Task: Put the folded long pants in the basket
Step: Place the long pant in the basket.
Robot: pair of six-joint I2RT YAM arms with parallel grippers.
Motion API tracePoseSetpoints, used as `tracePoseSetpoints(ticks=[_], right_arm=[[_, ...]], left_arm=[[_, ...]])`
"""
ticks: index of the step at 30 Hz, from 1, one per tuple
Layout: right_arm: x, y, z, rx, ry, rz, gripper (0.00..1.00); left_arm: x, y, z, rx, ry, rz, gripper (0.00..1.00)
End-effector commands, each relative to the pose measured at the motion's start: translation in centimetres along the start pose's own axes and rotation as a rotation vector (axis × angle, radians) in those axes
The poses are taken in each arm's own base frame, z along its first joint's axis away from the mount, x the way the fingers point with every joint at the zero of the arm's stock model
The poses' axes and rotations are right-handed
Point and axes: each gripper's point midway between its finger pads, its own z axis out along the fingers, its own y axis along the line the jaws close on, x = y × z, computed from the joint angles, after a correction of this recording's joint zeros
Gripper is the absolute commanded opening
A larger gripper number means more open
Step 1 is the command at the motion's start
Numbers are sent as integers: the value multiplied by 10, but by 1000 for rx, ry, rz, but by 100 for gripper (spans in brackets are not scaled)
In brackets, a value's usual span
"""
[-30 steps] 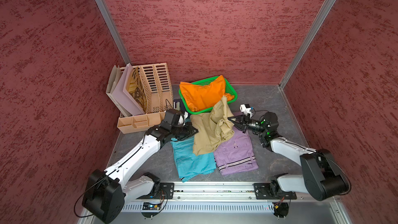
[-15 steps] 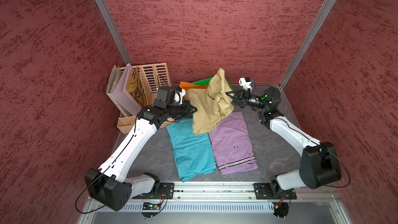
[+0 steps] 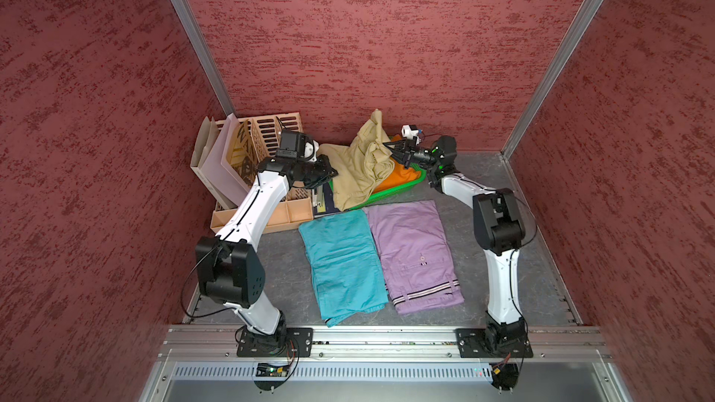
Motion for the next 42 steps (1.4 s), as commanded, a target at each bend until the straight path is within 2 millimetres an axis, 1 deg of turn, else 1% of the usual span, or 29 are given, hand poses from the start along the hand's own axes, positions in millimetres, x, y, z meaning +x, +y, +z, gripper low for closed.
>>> tracePoseSetpoints(ticks=[1,4,6,7,9,12,14,17,18,20,21,22,23,25,27,29,32,36,42], right_arm=[[-20,15,3,-63,-26,-106,0],[-29,-9,7,-44,-16,-91,0],[-36,-30,10,-17,-8,-62,0],[-40,-39,11,-6,-3,-59,0],[-44,-49,12,9,8,-54,0],[-48,-55,12,39,19,-62,0],[-50,-58,8,62,20,-73,0],[-55,-62,-3,93,5,-74,0],[-57,-64,-8,105,-7,-60,3],[-60,-66,-19,119,-21,-41,38],[-60,-65,-24,124,-26,-39,51],[-63,-63,-33,135,-47,-40,60],[-66,-62,-45,159,-77,-44,67],[-71,-58,-63,218,-113,-73,76],[-73,-59,-79,295,-134,-83,80],[-71,-57,-85,338,-130,-92,81],[-68,-63,-85,385,-116,-72,81],[-61,-81,-87,543,-96,-89,82],[-45,-106,-74,689,-2,-124,81]], left_arm=[[-30,-15,3,39,-85,99,0],[-37,-5,19,26,-94,114,0],[-44,5,28,7,-114,114,0],[-48,9,32,4,-127,119,0],[-56,14,34,-3,-151,123,0],[-63,14,37,13,-165,137,0],[-60,15,44,19,-145,139,0],[-52,24,53,11,-122,134,0],[-49,26,56,11,-112,135,0],[-44,31,60,6,-99,129,0],[-41,32,60,7,-94,128,0],[-39,33,61,9,-92,126,0],[-38,34,61,8,-89,125,0],[-37,35,62,13,-84,123,0],[-37,34,63,18,-79,122,0],[-39,32,61,26,-80,122,0],[-41,30,59,30,-84,125,0],[-42,28,55,34,-84,130,0],[-41,31,55,33,-78,128,0]])
